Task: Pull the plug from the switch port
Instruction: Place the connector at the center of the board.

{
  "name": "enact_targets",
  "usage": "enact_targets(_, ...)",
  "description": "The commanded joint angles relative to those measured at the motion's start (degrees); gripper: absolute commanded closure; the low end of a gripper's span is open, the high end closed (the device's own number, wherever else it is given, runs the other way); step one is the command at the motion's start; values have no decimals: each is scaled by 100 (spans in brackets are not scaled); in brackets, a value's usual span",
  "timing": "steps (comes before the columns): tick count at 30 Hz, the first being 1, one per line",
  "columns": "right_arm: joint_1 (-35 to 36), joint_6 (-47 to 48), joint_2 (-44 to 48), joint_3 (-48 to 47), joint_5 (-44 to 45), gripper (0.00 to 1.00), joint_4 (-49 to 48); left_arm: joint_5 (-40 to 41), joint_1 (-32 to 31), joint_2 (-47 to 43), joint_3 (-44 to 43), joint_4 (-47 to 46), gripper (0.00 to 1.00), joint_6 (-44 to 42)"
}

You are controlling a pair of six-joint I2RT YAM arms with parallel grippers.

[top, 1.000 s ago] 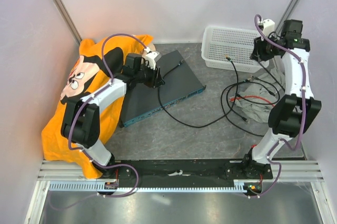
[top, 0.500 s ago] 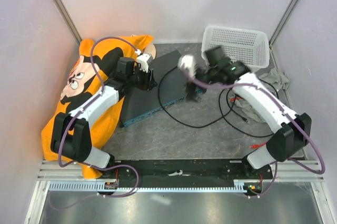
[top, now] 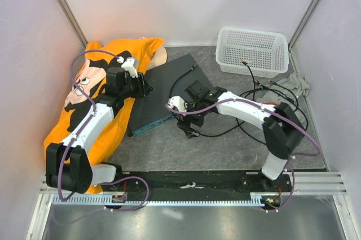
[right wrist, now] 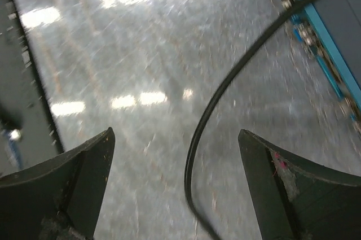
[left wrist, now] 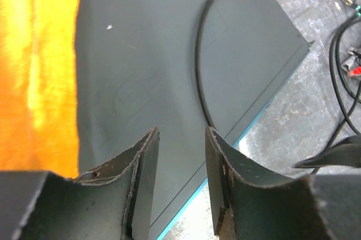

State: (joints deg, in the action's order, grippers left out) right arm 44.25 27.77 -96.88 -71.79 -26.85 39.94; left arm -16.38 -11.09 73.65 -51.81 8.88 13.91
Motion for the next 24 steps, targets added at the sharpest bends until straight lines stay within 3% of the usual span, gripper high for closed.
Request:
enact_targets(1,251,-420,-813,-397,678,2,-636,-23,169,-219,215,-238,54,112)
enact_targets(3,251,-579,-1138,-589,1057,3,-821,-49,195,-307,303,-247,54,181)
enact_targets(4,251,-571,-1192,-652,1294,10,-848,-93,213,-342,329,-247,54,208)
enact_targets(6,233,-588,-1254,-853,1524,32,-804,-189,230,-447,347,-238,54,278)
enact_targets(7,216,-580,-1202,-906,1560,53,-717,-207,239,-474,339,-238,54,287)
enact_targets(9,146,-518,-800,-838,1621,71,-515,-277,239,-518,303,-282,54,244)
enact_targets(10,111,-501,-615,-758,1656,88,-427,-304,239,-518,303,-326,54,209)
enact_targets(11,84,-387,-413,-662,1666,93,-174,-339,230,-483,321,-361,55,208)
enact_targets(14,22,235,484,-187,1700,99,694,-620,222,-211,260,-449,56,243)
enact_targets(16,-4,1289,1038,24,1823,99,1302,-691,222,-88,198,-633,56,340)
enact_targets(17,-4,1667,1153,25,2033,99,2028,-700,222,-61,180,-703,56,358)
enact_targets(20,-381,2714,1680,331,2780,99,2954,-744,213,61,31,-827,56,384)
enact_targets(24,-1766,3795,2462,876,3632,99,3072,-884,213,159,-92,-836,57,437)
